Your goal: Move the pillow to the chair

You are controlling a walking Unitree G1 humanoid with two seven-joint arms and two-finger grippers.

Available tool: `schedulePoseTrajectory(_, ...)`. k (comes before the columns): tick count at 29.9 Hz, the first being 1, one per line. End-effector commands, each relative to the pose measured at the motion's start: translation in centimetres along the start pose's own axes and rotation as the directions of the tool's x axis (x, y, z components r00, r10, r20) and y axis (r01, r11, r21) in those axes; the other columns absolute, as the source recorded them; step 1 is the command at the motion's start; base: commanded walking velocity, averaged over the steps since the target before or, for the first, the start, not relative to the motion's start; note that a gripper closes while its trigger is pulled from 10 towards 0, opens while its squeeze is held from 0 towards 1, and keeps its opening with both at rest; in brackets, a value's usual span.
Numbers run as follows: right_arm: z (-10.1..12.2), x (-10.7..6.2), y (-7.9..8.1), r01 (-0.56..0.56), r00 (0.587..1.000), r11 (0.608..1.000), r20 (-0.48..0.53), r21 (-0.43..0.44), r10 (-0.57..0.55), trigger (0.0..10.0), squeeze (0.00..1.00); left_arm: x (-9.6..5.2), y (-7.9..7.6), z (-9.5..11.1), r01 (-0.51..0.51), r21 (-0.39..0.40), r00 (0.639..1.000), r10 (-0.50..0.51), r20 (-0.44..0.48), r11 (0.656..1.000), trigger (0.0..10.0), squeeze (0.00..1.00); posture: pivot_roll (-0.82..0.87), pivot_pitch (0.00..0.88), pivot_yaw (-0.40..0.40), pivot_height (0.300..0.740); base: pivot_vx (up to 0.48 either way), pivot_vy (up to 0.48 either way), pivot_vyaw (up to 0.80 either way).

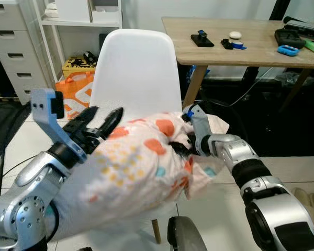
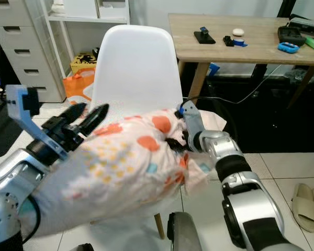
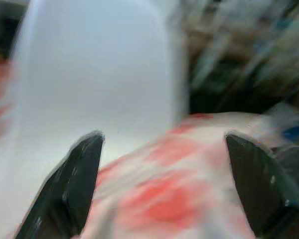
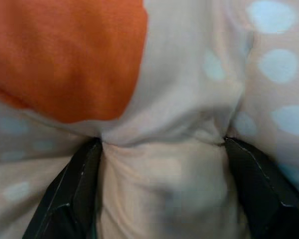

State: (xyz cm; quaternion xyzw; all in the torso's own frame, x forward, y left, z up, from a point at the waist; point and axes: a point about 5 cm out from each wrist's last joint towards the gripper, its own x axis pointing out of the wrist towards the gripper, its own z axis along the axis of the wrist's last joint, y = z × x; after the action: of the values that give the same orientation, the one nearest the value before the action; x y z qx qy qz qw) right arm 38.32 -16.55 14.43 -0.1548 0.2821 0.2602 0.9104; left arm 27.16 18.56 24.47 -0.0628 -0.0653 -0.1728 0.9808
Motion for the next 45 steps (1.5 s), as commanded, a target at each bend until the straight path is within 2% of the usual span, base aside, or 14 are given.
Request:
schedulePoseTrajectory(1,-5.0,0.0,-0.5,0.044,0.979,0.998,-0.199,-0.046,-0.053,10.0,0.00,-0.3,1.7,-1.6,-0.134,0.122,0.980,0.150,-0.130,0.983,10.0,0.00,-0.19,0.151,-0.063,0.501,0.000,0.000,0.00)
schedulePoseTrajectory(5,-4.4,0.1,-0.4,0.067,0.988,0.996,-0.132,-0.062,-0.074,10.0,0.00,-0.2,2.0,-1.9,-0.170,0.154,0.969,0.193,-0.153,0.973,10.0,0.00,-0.19,0.153,-0.062,0.501,0.000,0.000,0.00)
schedulePoseTrajectory(8,-2.7,0.1,-0.3,0.076,0.997,0.996,-0.029,-0.040,-0.077,10.0,0.00,0.0,1.7,-2.3,-0.173,0.173,0.963,0.203,-0.178,0.970,10.0,0.00,-0.19,0.151,-0.061,0.501,0.000,0.000,0.00)
schedulePoseTrajectory(10,-0.1,-0.1,-0.1,0.076,0.993,0.997,0.094,-0.021,-0.073,10.0,0.00,0.5,1.0,-3.3,-0.156,0.207,0.956,0.201,-0.215,0.966,10.0,0.00,-0.19,0.149,-0.062,0.501,0.000,0.000,0.00)
schedulePoseTrajectory(20,3.1,-0.1,0.7,0.069,0.973,0.997,0.225,-0.036,-0.059,10.0,0.00,1.8,-0.8,-3.5,-0.131,0.195,0.970,0.166,-0.176,0.972,10.0,0.00,-0.19,0.149,-0.058,0.501,0.000,0.000,0.00)
schedulePoseTrajectory(25,5.3,0.3,2.9,-0.020,0.936,1.000,0.351,-0.016,0.025,10.0,0.00,2.9,-3.0,-3.2,-0.070,0.166,0.989,0.090,-0.116,0.984,10.0,0.00,-0.19,0.149,-0.055,0.501,0.000,0.000,0.00)
schedulePoseTrajectory(27,7.0,0.7,5.5,-0.161,0.882,0.987,0.450,0.007,0.141,10.0,0.00,3.6,-4.7,-3.1,-0.017,0.160,0.996,0.030,-0.082,0.987,10.0,0.00,-0.18,0.151,-0.053,0.501,0.000,0.000,0.00)
schedulePoseTrajectory(30,7.8,0.7,6.6,-0.225,0.851,0.974,0.489,0.011,0.191,10.0,0.00,3.9,-5.3,-2.9,-0.002,0.166,0.998,0.013,-0.064,0.986,10.0,0.00,-0.18,0.151,-0.056,0.501,0.000,0.000,0.00)
schedulePoseTrajectory(31,9.1,0.6,8.2,-0.325,0.792,0.945,0.557,0.035,0.251,10.0,0.00,4.5,-6.1,-2.8,0.018,0.183,0.999,-0.011,-0.039,0.983,10.0,0.00,-0.18,0.151,-0.055,0.501,0.000,0.000,0.00)
schedulePoseTrajectory(35,10.0,1.1,9.1,-0.349,0.773,0.933,0.588,0.083,0.237,10.0,0.00,4.8,-6.8,-3.0,0.044,0.217,0.999,-0.037,-0.040,0.975,10.0,0.00,-0.18,0.152,-0.054,0.501,0.000,0.000,0.00)
schedulePoseTrajectory(38,9.9,1.9,9.3,-0.294,0.806,0.948,0.564,0.120,0.178,10.0,0.00,4.8,-7.3,-3.6,0.085,0.238,0.995,-0.071,-0.065,0.968,10.0,0.00,-0.18,0.154,-0.058,0.501,0.000,0.000,0.00)
schedulePoseTrajectory(41,9.9,1.9,9.3,-0.294,0.806,0.948,0.564,0.120,0.178,10.0,0.00,4.8,-7.3,-3.6,0.085,0.238,0.995,-0.071,-0.065,0.968,10.0,0.00,-0.18,0.154,-0.058,0.501,0.000,0.000,0.00)
schedulePoseTrajectory(43,8.4,2.8,8.3,-0.103,0.884,0.990,0.465,0.092,0.049,10.0,0.00,3.9,-7.9,-4.6,0.173,0.262,0.981,-0.142,-0.132,0.949,10.0,0.00,-0.17,0.166,-0.062,0.501,0.000,0.000,0.00)
schedulePoseTrajectory(45,7.7,3.0,7.7,-0.019,0.905,0.999,0.425,0.048,-0.003,10.0,0.00,3.4,-8.0,-5.0,0.207,0.269,0.972,-0.167,-0.165,0.940,10.0,0.00,-0.17,0.166,-0.062,0.501,0.000,0.000,0.00)
